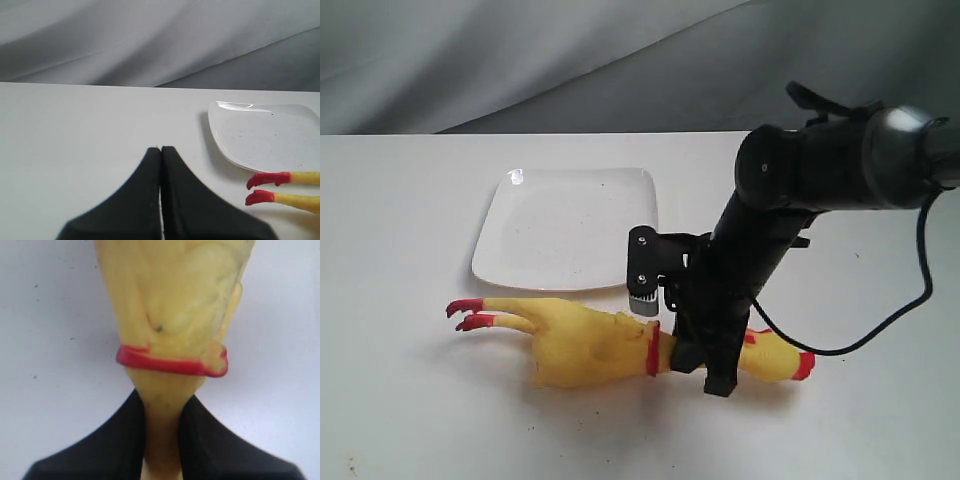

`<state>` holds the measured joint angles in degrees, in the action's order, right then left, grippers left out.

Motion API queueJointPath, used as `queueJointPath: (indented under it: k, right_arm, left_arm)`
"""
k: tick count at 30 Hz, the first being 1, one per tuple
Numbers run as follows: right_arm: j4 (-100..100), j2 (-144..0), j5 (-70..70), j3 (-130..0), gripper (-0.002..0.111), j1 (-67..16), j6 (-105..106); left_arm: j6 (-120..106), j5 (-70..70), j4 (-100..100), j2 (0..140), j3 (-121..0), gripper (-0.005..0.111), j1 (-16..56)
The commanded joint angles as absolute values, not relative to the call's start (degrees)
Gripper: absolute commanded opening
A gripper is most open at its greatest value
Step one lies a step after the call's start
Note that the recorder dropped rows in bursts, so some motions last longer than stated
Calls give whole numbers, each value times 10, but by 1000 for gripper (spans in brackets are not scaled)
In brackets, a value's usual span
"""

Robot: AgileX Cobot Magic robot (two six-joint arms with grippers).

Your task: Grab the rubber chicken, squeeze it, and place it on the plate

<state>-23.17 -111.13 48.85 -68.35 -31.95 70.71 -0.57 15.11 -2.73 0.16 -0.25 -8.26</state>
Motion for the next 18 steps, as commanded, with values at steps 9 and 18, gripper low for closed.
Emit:
queueJointPath:
  k: [9,18]
  right_arm:
    - [-158,-905,534,-685,0,-320,559]
    - [-206,-808,567,-685,0,-320,552]
  left_arm:
    - [-5,153,-33,0,0,0,-84]
    - [-6,153,-33,0,0,0,-84]
